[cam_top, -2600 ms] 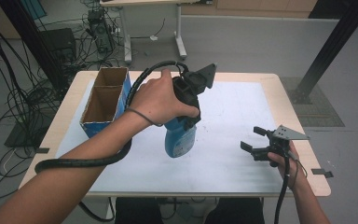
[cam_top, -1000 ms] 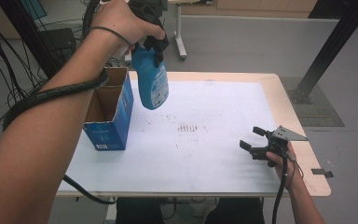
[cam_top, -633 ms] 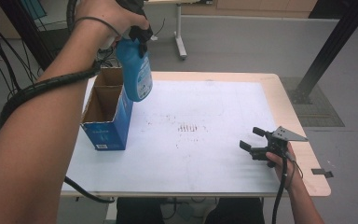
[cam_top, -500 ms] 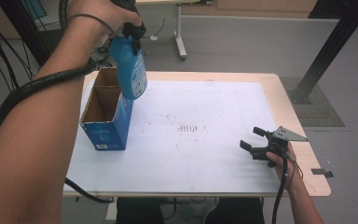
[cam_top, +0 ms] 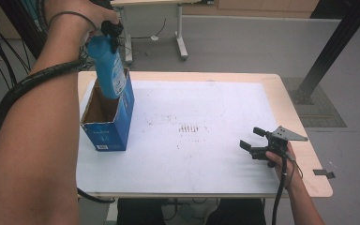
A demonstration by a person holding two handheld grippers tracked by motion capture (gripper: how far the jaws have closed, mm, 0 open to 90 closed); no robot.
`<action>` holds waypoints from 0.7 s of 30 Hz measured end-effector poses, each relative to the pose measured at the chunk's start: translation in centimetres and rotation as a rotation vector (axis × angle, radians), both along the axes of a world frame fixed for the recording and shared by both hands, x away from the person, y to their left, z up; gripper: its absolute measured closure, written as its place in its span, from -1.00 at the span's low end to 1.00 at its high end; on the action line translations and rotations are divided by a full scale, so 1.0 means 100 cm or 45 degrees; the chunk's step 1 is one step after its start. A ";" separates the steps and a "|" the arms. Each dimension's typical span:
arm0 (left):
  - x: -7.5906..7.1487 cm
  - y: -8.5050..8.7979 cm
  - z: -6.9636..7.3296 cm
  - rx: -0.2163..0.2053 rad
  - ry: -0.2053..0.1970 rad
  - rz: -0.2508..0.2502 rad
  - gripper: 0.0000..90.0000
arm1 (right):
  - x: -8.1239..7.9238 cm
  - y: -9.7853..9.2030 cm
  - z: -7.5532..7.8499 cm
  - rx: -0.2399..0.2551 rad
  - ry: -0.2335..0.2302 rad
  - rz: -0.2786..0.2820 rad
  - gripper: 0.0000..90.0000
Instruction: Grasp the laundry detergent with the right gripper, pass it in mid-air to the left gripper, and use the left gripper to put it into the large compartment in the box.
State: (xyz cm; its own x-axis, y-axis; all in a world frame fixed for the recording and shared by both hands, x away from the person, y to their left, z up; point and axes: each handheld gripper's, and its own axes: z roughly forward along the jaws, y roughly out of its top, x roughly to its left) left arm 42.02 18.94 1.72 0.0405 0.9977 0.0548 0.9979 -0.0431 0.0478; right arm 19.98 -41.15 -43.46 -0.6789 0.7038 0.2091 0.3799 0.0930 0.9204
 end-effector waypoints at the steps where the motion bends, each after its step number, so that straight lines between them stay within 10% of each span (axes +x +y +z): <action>1: 0.000 0.003 0.000 0.000 0.003 0.005 -0.17 | 0.000 0.001 0.000 0.000 0.003 -0.004 -0.88; 21: -0.003 0.040 -0.005 0.007 0.006 0.152 -0.17 | 0.000 0.001 0.001 0.005 0.014 -0.025 -0.88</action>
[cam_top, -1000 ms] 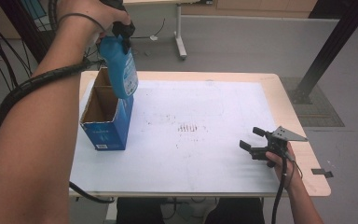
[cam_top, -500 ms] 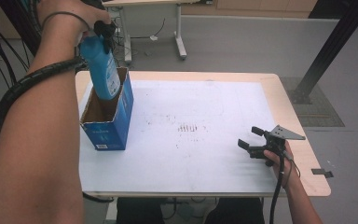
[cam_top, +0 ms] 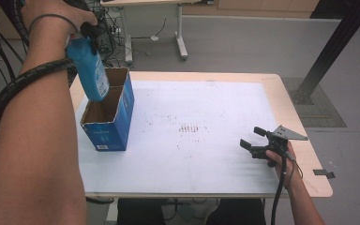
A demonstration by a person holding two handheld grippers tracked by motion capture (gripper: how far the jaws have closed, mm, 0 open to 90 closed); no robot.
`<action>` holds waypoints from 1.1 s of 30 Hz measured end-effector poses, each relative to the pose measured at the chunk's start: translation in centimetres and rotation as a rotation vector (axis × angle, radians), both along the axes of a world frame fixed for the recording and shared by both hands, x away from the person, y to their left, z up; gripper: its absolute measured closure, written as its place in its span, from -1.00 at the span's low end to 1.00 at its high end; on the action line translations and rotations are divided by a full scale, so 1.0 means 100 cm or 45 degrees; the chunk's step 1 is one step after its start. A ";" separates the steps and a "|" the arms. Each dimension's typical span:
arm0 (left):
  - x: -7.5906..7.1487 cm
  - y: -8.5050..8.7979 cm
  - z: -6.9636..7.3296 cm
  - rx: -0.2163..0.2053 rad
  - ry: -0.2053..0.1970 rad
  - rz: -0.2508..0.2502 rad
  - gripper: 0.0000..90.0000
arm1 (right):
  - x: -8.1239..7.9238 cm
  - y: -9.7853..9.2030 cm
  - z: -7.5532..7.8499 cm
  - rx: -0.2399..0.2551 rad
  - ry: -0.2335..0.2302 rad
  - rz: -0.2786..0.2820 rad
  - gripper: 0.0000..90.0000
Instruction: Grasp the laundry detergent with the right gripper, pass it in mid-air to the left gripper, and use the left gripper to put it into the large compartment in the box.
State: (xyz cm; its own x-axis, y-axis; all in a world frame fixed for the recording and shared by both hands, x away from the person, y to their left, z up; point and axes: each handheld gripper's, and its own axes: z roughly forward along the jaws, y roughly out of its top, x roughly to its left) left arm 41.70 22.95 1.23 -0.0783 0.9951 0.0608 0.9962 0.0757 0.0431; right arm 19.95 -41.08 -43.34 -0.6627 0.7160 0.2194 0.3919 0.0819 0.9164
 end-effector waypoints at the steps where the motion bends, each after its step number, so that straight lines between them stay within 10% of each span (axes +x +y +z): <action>1: -0.001 0.001 0.000 -0.003 -0.006 0.000 -0.17 | 0.000 0.000 0.000 -0.003 0.000 0.000 -0.88; 33: 0.013 0.003 -0.044 -0.015 0.079 -0.010 -0.17 | -0.001 0.003 -0.001 -0.012 0.017 -0.004 -0.88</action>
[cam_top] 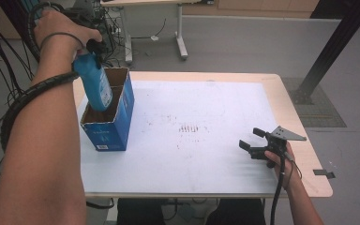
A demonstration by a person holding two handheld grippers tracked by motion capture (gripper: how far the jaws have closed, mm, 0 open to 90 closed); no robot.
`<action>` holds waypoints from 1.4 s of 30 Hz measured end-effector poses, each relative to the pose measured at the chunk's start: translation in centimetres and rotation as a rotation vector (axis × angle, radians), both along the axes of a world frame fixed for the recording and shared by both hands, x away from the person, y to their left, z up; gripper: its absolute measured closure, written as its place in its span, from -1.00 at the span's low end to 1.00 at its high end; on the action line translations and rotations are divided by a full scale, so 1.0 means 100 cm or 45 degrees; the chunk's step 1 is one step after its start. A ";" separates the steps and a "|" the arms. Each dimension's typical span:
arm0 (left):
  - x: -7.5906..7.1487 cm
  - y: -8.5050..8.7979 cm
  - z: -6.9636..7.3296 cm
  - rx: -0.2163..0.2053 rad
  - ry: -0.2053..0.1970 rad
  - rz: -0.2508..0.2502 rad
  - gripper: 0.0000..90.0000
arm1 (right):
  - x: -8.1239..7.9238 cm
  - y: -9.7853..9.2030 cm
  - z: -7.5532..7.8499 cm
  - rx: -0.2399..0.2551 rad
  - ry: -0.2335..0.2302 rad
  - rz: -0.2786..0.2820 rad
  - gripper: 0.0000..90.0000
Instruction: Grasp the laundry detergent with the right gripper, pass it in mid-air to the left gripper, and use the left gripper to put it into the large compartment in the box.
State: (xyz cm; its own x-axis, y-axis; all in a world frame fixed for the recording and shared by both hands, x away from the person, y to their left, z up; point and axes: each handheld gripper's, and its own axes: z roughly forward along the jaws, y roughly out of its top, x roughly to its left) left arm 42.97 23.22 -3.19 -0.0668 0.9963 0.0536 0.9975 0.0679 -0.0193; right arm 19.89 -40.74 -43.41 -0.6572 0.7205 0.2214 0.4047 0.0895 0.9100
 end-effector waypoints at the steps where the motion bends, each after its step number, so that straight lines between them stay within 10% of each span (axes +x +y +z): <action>1: 0.001 0.000 -0.002 -0.004 0.006 0.002 -0.17 | 0.000 0.000 0.000 0.000 0.001 -0.001 -0.88; 42: 0.013 0.000 -0.073 -0.033 0.122 -0.018 -0.17 | -0.002 -0.002 -0.004 0.002 0.014 -0.014 -0.88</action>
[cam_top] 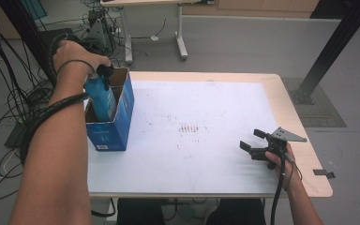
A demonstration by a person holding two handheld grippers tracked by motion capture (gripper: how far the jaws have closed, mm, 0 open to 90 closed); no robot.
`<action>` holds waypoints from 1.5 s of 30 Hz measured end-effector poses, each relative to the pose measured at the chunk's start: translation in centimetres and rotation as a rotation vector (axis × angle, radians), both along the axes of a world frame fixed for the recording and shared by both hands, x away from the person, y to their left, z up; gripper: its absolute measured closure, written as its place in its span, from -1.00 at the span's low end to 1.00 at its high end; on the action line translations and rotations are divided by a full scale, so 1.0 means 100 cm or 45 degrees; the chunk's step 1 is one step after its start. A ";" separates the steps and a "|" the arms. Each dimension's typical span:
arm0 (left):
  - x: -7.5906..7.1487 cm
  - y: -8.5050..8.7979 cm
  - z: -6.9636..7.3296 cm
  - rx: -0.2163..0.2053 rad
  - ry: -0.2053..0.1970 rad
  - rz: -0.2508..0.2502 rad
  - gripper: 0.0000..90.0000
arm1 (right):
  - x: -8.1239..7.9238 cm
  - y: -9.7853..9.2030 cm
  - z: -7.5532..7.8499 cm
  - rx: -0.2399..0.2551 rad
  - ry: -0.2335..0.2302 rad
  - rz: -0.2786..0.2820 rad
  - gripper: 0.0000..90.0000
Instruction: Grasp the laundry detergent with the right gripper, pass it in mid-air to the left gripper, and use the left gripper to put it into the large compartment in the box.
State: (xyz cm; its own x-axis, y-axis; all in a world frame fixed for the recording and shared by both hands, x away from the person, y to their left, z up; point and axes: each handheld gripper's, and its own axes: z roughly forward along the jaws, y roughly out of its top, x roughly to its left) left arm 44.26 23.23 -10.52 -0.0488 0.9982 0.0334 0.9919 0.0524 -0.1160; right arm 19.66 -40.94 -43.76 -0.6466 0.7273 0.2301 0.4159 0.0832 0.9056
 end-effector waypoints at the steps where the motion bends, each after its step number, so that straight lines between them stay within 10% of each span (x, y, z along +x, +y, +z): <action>1: 0.001 0.000 -0.003 0.000 0.008 -0.001 -0.17 | 0.000 0.000 -0.001 -0.001 0.004 0.000 -0.88; 45: 0.005 0.009 -0.078 -0.035 0.118 -0.003 -0.17 | -0.003 0.002 0.000 -0.013 0.013 -0.008 -0.88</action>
State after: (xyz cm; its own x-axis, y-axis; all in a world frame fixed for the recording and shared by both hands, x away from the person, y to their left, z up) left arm 44.75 24.10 -18.31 -0.0448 0.9989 0.0105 0.9769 0.0460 -0.2087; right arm 19.32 -40.79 -43.81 -0.6397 0.7336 0.2295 0.4259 0.0897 0.9003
